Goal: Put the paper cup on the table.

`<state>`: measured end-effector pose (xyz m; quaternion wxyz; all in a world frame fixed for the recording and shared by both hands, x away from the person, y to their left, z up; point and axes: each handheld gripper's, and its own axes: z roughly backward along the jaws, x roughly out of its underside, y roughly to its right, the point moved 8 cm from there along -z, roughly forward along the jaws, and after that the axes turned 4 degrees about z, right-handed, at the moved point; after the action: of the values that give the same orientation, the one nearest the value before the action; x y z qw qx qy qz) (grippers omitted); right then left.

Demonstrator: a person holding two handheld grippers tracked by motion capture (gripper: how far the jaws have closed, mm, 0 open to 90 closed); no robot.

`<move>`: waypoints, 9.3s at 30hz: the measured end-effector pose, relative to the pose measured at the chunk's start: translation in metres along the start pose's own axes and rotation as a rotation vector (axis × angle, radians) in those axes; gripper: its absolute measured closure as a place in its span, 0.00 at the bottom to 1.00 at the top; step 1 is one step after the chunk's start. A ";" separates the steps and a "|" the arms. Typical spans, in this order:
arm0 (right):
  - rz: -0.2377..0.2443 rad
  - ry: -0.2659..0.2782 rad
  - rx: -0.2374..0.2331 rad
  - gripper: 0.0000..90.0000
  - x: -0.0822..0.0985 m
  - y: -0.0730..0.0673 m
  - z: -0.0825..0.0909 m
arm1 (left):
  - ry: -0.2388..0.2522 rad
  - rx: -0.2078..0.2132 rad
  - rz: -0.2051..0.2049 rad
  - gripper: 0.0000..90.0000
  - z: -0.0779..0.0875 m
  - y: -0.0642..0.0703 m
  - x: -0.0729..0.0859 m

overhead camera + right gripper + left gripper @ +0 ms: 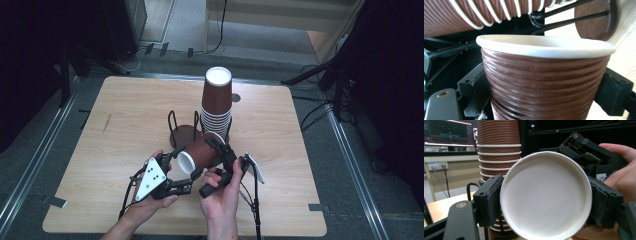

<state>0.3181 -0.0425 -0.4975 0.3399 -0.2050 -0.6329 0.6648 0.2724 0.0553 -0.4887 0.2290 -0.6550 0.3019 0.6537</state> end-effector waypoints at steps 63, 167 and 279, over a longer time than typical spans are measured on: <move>1.323 0.566 0.271 0.15 -0.094 -0.079 0.077 | -0.179 -0.323 0.173 0.00 0.068 -0.095 0.019; 1.539 0.556 0.610 0.02 -0.205 0.026 0.021 | -0.292 -0.643 0.253 0.00 0.162 -0.175 0.064; 1.520 0.534 0.585 0.00 -0.195 0.053 0.196 | -0.321 -0.630 0.286 0.00 0.161 -0.173 0.066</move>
<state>0.3036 -0.3176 -0.5580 -0.0212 -0.6274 -0.0254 0.7780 0.2746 0.2835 -0.5775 -0.0328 -0.5340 0.1349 0.8340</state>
